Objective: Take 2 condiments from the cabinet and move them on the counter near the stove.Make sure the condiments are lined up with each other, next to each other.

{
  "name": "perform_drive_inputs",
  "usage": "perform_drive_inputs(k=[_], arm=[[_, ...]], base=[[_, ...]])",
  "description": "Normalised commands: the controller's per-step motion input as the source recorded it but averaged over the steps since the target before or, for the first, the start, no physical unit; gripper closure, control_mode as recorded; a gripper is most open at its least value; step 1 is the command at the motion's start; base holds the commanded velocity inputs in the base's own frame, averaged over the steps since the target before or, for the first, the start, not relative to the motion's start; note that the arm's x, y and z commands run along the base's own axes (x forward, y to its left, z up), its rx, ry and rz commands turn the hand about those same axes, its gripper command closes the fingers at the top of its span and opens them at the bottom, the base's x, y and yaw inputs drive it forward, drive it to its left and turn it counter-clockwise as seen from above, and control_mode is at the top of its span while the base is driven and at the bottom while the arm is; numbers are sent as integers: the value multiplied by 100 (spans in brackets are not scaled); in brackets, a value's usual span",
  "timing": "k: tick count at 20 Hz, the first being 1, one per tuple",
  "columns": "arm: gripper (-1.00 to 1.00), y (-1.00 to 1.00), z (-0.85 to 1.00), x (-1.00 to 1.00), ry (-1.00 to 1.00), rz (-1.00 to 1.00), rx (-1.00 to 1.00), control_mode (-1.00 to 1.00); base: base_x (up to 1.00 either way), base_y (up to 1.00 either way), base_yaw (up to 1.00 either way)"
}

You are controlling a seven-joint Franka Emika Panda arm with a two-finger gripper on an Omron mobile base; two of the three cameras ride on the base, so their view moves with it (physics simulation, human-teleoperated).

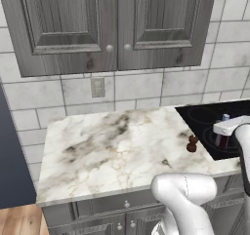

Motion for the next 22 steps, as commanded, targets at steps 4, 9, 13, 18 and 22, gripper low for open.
perform_drive_inputs(k=[4, 9, 13, 18, 22], arm=[[100, -38, -46, 17, 8, 17, 0, -100], [100, -32, -32, 5, 0, 17, 0, -100], [100, -4, -16, 5, 0, 11, 1, -100], [100, 8, -2, 5, 0, 1, 1, -100], [100, 17, -2, 10, 0, -2, 1, -100]], base=[[0, 0, 0], [0, 0, 0], [0, 0, 0], [0, 0, 0], [0, 0, 0]])
